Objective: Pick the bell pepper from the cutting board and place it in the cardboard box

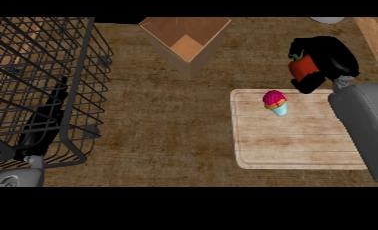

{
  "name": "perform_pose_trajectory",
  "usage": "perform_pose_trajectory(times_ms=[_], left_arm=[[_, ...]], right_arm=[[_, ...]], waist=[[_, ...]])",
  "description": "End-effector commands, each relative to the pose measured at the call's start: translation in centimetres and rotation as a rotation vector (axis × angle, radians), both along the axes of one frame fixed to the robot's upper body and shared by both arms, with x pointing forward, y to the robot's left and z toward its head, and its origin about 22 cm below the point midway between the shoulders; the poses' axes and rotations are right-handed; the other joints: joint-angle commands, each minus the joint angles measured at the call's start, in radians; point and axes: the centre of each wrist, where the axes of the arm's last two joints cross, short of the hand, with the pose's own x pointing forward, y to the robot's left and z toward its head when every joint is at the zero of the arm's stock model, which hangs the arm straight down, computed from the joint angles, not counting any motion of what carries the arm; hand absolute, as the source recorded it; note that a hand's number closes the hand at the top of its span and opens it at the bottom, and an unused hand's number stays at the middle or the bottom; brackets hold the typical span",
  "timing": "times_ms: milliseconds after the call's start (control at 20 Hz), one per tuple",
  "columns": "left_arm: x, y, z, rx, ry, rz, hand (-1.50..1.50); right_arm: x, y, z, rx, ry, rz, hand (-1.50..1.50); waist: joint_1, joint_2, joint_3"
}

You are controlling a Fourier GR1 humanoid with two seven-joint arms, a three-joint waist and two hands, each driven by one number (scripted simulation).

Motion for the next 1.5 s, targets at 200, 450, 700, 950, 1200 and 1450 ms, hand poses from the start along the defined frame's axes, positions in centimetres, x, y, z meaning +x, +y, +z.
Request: perform_pose_trajectory(times_ms=[200, 450, 700, 950, 1200, 1450], left_arm=[[0.7, -3.5, 0.1, -0.071, -0.044, -0.036, 0.00], [-0.1, -4.6, -1.0, -0.094, -0.028, -0.043, 0.00], [0.1, -4.1, 0.3, -0.095, -0.041, -0.040, 0.00], [1.5, -3.6, 1.1, -0.073, -0.041, -0.040, 0.00], [0.4, -3.1, 1.1, -0.075, -0.035, -0.056, 0.00], [1.5, -4.2, 1.0, -0.077, -0.054, -0.078, 0.00]], right_arm=[[2.2, 3.5, 4.6, 0.399, -0.176, 0.302, 1.50], [4.2, 5.9, 7.8, 0.505, -0.201, 0.392, 1.50], [5.3, 8.9, 10.2, 0.525, -0.195, 0.435, 1.50], [4.8, 16.3, 10.4, 0.500, -0.137, 0.427, 1.50], [6.6, 19.0, 11.6, 0.475, -0.105, 0.393, 1.50], [6.6, 23.5, 11.5, 0.429, -0.043, 0.387, 1.50]], waist=[[-0.037, -0.016, 0.008], [-0.029, -0.013, 0.007], [-0.027, -0.013, 0.007], [-0.039, -0.016, 0.006], [-0.010, -0.008, 0.006], [0.002, -0.001, 0.006]])
